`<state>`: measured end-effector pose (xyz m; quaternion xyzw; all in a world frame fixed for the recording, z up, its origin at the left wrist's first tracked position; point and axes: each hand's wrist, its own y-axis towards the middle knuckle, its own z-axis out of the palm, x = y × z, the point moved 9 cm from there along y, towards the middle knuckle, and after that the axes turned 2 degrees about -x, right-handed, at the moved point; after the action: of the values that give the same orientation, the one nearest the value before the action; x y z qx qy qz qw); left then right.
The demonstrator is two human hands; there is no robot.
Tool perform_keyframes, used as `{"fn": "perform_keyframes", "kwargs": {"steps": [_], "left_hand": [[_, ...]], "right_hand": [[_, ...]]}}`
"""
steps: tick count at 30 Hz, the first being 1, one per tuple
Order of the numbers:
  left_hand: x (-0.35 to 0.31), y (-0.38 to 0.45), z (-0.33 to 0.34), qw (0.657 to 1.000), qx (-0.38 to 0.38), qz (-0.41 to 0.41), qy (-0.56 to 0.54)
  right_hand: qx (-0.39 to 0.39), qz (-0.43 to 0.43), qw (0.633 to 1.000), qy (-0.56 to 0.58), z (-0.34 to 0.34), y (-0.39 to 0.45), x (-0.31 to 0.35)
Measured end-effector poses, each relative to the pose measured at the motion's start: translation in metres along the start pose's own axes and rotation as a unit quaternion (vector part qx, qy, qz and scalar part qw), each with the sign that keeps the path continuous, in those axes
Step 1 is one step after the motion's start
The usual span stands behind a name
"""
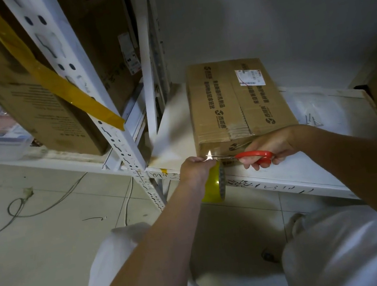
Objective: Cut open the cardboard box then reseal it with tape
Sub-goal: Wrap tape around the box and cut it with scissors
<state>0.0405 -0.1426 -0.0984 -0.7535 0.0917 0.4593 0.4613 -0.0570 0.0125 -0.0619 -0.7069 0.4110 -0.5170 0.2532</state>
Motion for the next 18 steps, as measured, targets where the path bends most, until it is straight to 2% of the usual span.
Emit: {"fn": "perform_keyframes", "kwargs": {"steps": [8,18], "left_hand": [[-0.002,-0.002,0.000,1.000,0.000,-0.006,0.008],[-0.006,-0.003,-0.002,1.000,-0.009,-0.014,0.012]], "right_hand": [[-0.004,-0.033,0.999,0.013,0.000,0.007,0.010],[-0.076,-0.100,0.992,-0.028,-0.003,0.005,0.016]]}}
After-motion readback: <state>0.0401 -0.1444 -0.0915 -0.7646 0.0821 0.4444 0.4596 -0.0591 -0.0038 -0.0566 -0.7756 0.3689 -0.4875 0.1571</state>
